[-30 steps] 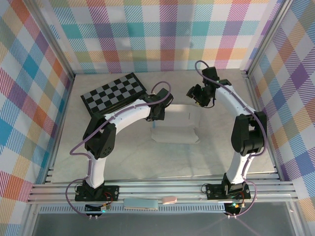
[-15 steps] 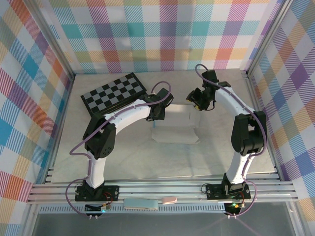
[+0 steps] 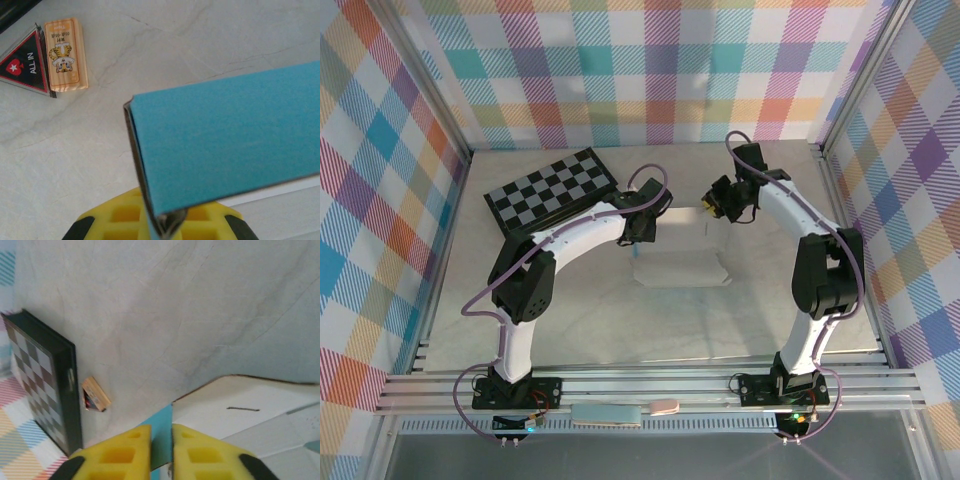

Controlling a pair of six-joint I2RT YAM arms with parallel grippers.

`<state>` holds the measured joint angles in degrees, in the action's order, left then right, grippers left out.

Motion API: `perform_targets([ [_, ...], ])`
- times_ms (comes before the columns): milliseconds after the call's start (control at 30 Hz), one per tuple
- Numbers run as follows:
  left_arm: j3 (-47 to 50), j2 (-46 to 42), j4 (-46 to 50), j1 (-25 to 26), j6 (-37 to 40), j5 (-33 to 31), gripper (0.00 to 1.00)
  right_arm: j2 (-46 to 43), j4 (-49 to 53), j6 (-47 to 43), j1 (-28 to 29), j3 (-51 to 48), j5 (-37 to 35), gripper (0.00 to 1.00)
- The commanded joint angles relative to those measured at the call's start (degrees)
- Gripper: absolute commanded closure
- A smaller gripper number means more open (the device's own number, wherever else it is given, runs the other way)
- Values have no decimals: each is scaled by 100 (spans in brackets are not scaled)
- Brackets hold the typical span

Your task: Fold the paper box

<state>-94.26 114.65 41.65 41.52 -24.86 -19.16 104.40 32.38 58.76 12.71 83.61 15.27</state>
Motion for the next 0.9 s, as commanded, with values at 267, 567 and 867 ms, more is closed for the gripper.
perform_targets([
  [267,126,-426,-143,70,91,-79,100,-934,-765,460,32,-418,-239,65],
  [567,551,-912,-974,70,641,-61,100,-2831,-407,-1180,-208,-1899,-434,51],
  [867,771,-966,-1417,75,1000,-14,100,-2493,-741,-2125,-216,-2869,-225,58],
])
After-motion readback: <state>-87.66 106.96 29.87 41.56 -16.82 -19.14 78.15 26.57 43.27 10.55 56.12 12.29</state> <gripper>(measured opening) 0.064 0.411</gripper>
